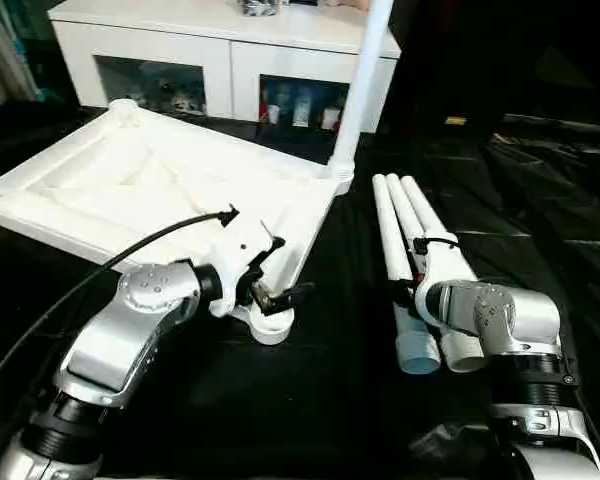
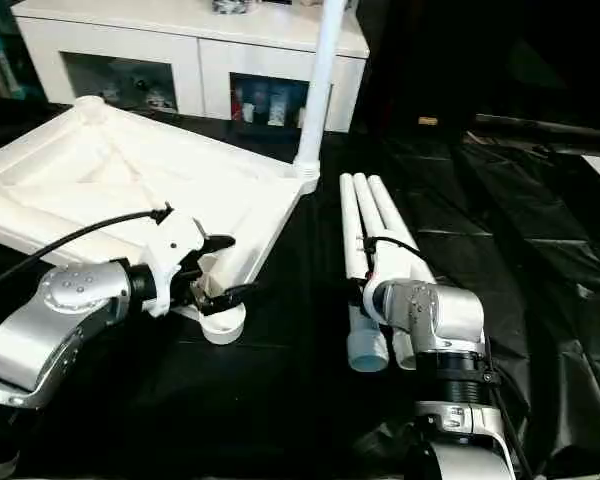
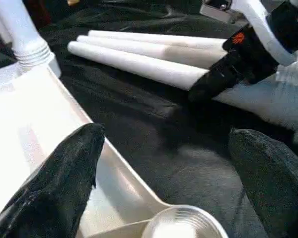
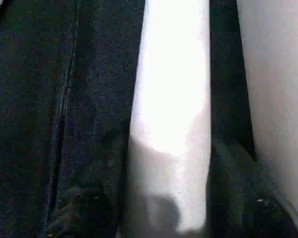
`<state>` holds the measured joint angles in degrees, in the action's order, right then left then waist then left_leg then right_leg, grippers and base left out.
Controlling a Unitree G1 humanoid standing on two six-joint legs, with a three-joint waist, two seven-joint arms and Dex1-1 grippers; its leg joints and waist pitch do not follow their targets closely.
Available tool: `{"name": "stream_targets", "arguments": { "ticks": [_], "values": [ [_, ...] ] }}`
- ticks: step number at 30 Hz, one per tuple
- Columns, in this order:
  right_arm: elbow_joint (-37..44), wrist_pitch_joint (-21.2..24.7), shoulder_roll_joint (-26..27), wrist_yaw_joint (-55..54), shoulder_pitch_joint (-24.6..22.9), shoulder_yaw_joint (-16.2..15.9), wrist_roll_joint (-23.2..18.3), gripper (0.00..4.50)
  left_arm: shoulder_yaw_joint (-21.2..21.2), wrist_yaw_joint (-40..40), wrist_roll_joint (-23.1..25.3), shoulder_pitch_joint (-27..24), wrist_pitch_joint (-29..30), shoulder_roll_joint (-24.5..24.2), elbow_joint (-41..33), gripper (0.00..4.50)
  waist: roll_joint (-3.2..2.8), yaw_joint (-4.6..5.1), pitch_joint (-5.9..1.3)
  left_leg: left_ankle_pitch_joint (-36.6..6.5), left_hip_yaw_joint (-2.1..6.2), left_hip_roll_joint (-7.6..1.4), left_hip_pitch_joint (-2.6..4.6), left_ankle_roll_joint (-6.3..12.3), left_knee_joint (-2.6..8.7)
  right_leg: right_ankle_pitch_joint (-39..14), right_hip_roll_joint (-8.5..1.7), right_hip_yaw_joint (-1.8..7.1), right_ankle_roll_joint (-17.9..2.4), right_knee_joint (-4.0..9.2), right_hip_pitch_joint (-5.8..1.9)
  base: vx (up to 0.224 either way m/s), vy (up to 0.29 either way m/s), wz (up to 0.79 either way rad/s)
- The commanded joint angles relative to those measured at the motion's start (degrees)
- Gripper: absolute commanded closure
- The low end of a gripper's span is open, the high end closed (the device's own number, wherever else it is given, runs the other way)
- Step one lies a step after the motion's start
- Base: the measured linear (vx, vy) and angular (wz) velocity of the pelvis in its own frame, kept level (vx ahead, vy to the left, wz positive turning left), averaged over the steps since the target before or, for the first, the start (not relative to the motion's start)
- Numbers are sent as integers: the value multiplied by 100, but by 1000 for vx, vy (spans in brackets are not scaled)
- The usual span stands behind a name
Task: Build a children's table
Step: Pick table leg
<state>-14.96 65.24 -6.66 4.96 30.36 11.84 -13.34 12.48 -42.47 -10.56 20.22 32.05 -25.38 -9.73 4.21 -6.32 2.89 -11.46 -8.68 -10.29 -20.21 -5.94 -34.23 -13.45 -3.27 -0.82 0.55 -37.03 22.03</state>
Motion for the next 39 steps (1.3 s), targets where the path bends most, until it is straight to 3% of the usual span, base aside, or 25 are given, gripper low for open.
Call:
{"name": "stream_targets", "arguments": {
  "ticks": [1, 3, 5, 7, 10, 13, 14, 15, 16, 17, 18, 19, 20, 21, 22, 24, 25, 27, 28, 29, 30, 31, 32, 35, 39],
  "values": [
    [-93, -37, -30, -7, -22, 53, -7, 243, -241, 198, -76, 14, -135, 149, 58, 0, -50, 14, -324, -222, -24, -167, 30, -303, 430, 404, -344, 190, -909, 368, -272, 0, 0, 0],
    [-80, -66, -27, -43, -21, 110, -13, 260, -277, 342, 8, 49, -274, 211, 151, 0, -77, 5, -321, -267, -15, -166, 32, -309, 435, 360, -345, 191, -900, 375, -271, 0, 0, 0],
    [-69, -123, -24, -68, -23, 197, -52, 268, -236, 723, 333, 131, -422, 267, 298, 0, -60, 11, -324, -275, -14, -167, 26, -291, 435, 388, -334, 196, -827, 385, -276, 0, 0, 0],
    [-115, -242, 5, -89, -28, 355, -120, 269, -210, 907, 434, 280, -242, 350, 496, 0, -103, 5, -333, -225, 1, -164, 32, -309, 429, 480, -338, 190, -799, 368, -273, 0, 0, 0],
    [35, -563, 109, -105, -127, 541, -214, 270, -501, 826, -61, 547, 22, 636, 822, 0, -81, -6, -342, -271, -35, -159, 69, -351, 417, 452, -340, 196, -912, 369, -241, 0, 0, 0],
    [178, -738, 164, -38, -212, 603, -297, 270, -618, 849, -190, 622, 86, 755, 924, 0, -46, 1, -343, -160, -23, -166, 31, -271, 414, 658, -347, 191, -964, 356, -283, 0, 0, 0],
    [559, -1264, 295, 345, -422, 755, -607, 270, -781, 904, -423, 738, 192, 966, 1015, 0, -7, -13, -347, -137, -44, -163, 9, -157, 393, 728, -370, 202, -966, 354, -301, 0, 0, 0],
    [559, -1264, 295, 345, -422, 755, -607, 270, -781, 904, -423, 738, 192, 966, 1015, 0, -7, -13, -347, -137, -44, -163, 9, -157, 393, 728, -370, 202, -966, 354, -301, 0, 0, 0],
    [1007, -1622, 384, 851, -631, 863, -979, 270, -994, 845, -888, 811, 416, 1228, 930, 0, -9, 1, -347, -113, -27, -177, 14, -89, 405, 733, -366, 190, -1013, 360, -294, 0, 0, 0],
    [1302, -1603, 401, 1305, -759, 963, -1355, 270, -1202, 758, -1420, 859, 697, 1485, 841, 0, -43, -8, -346, -103, -30, -191, 5, 16, 389, 869, -370, 190, -1138, 341, -290, 0, 0, 0],
    [1547, -1557, 439, 1691, -875, 1097, -1735, 270, -1397, 711, -1873, 908, 967, 1718, 787, 0, -13, -11, -349, -98, -38, -184, 3, 62, 381, 935, -372, 188, -1197, 338, -310, 0, 0, 0],
    [1567, -1553, 442, 1724, -884, 1108, -1766, 270, -1413, 707, -1911, 912, 989, 1737, 783, 0, 5, -30, -353, -76, -40, -187, -9, 147, 360, 1054, -374, 186, -1327, 324, -319, 0, 0, 0],
    [1826, -1463, 473, 2159, -1008, 1278, -2227, 270, -1632, 689, -2399, 1008, 1306, 1974, 783, 0, 3, -53, -340, -121, -46, -191, -8, 221, 354, 1030, -380, 181, -1428, 331, -306, 0, 0, 0],
    [2131, -1391, 473, 2665, -1188, 1428, -2741, 270, -1816, 708, -2785, 1148, 1559, 2173, 878, 0, 35, -34, -339, -121, -49, -196, -6, 263, 354, 977, -367, 179, -1451, 342, -299, 0, 0, 0],
    [2131, -1391, 473, 2665, -1188, 1428, -2741, 270, -1816, 708, -2785, 1148, 1559, 2173, 878, 0, 25, -51, -336, -152, -54, -184, -2, 304, 343, 946, -363, 178, -1461, 339, -306, 0, 0, 0],
    [2648, -1153, 342, 3488, -1578, 1640, -3678, 271, -2069, 670, -3334, 1544, 2017, 2475, 1235, 0, 86, -71, -312, -148, -50, -189, -17, 419, 352, 654, -375, 176, -1406, 381, -317, 0, 0, 0],
    [2658, -1149, 339, 3504, -1586, 1643, -3695, 271, -2071, 665, -3343, 1553, 2024, 2480, 1242, 0, 128, -83, -300, -155, -44, -201, -12, 435, 359, 476, -380, 173, -1352, 406, -312, 0, 0, 0],
    [2713, -1153, 308, 3597, -1648, 1633, -3803, 271, -2082, 627, -3404, 1611, 2068, 2505, 1281, 0, 131, -72, -283, -236, -43, -190, -16, 379, 381, 183, -379, 170, -1266, 445, -298, 0, 0, 0],
    [2742, -1051, 241, 3733, -1679, 1654, -3990, 271, -2097, 519, -3656, 1750, 2157, 2613, 1309, 0, 264, -40, -274, -300, -40, -197, -38, 323, 398, -133, -386, 163, -1149, 486, -313, 0, 0, 0],
    [2746, -1029, 228, 3756, -1685, 1658, -4030, 271, -2100, 499, -3709, 1778, 2176, 2636, 1312, 0, 215, -52, -258, -358, -40, -180, -36, 269, 406, -376, -391, 163, -1103, 488, -301, 0, 0, 0],
    [2820, -941, 151, 3932, -1731, 1605, -4233, 271, -2149, 451, -4082, 1953, 2323, 2801, 1297, 0, 146, -69, -282, -429, -46, -201, 22, 177, 385, -504, -405, 177, -1112, 503, -264, 0, 0, 0],
    [2881, -920, 121, 4021, -1760, 1544, -4304, 271, -2182, 472, -4265, 2024, 2415, 2879, 1264, 0, 177, -64, -266, -413, -36, -219, 5, 148, 403, -414, -396, 170, -1112, 503, -259, 0, 0, 0],
    [2932, -903, 103, 4075, -1791, 1478, -4327, 271, -2191, 500, -4369, 2043, 2513, 2913, 1204, 0, 146, -68, -273, -407, -35, -216, 3, 123, 397, -356, -398, 167, -1129, 482, -264, 0, 0, 0],
    [3051, -863, 85, 4142, -1865, 1338, -4405, 271, -2190, 590, -4519, 2046, 2750, 2980, 1108, 0, 196, -74, -264, -266, -32, -212, -20, 135, 399, -196, -396, 167, -1059, 485, -283, 0, 0, 0],
    [3138, -910, 7, 4135, -1946, 1133, -4387, 271, -2141, 629, -4533, 2038, 2861, 2977, 1082, 0, 184, -82, -276, -137, -31, -208, -17, 138, 392, -81, -389, 164, -995, 481, -288, 0, 0, 0]
  ]
}}
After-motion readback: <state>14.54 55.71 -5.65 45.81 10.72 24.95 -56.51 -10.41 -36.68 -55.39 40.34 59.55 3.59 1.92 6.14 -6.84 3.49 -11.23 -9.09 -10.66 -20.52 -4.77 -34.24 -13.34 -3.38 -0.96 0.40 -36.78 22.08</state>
